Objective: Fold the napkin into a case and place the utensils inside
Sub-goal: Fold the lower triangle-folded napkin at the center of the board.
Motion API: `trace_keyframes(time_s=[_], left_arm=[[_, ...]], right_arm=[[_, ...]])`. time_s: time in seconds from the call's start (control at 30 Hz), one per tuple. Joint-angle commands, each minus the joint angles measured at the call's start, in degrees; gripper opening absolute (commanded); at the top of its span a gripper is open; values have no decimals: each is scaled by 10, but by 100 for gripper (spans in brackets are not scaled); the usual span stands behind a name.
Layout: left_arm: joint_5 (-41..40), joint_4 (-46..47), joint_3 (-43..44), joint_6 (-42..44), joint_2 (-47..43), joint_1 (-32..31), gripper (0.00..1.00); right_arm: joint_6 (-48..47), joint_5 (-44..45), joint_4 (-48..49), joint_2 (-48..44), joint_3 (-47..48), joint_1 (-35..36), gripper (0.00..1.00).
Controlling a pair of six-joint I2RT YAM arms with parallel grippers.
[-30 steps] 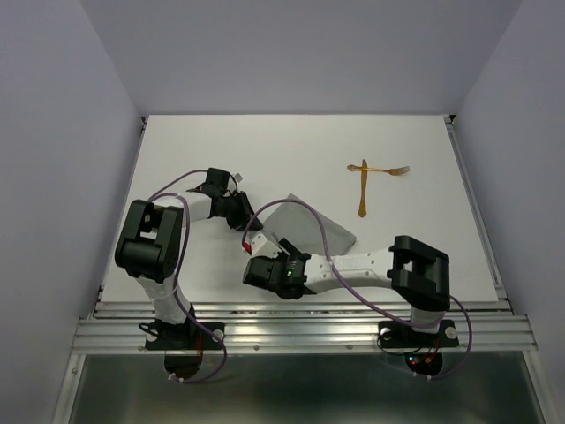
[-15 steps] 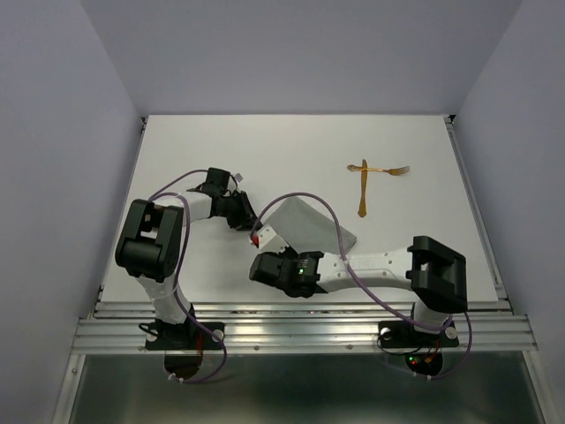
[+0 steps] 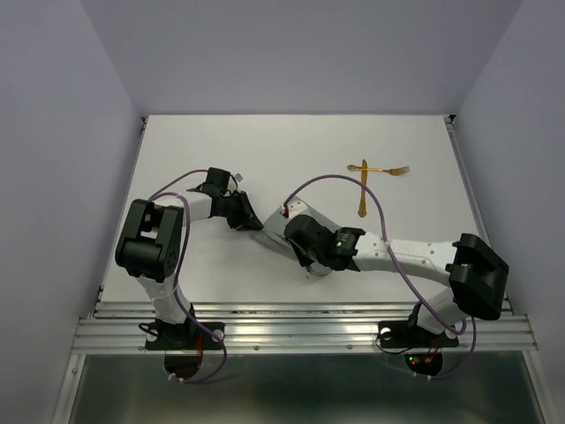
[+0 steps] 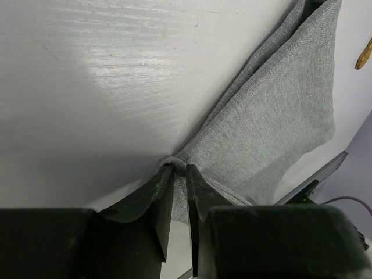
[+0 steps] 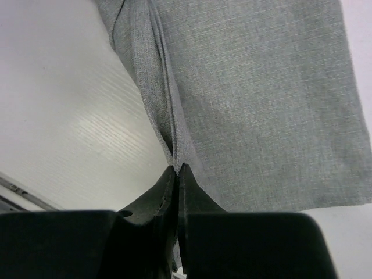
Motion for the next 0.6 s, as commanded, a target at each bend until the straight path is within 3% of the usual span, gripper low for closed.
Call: trace_keyframes(time_s=[0.0,0.57], left_arm=[[-41,-27,9,20,4,-3,27],[-52,-54,42,36,-13,-12,31]], right_arm=[[-12,-115,42,-12,-12,-24,1],[21,-355,143,34,-93,-143,1]])
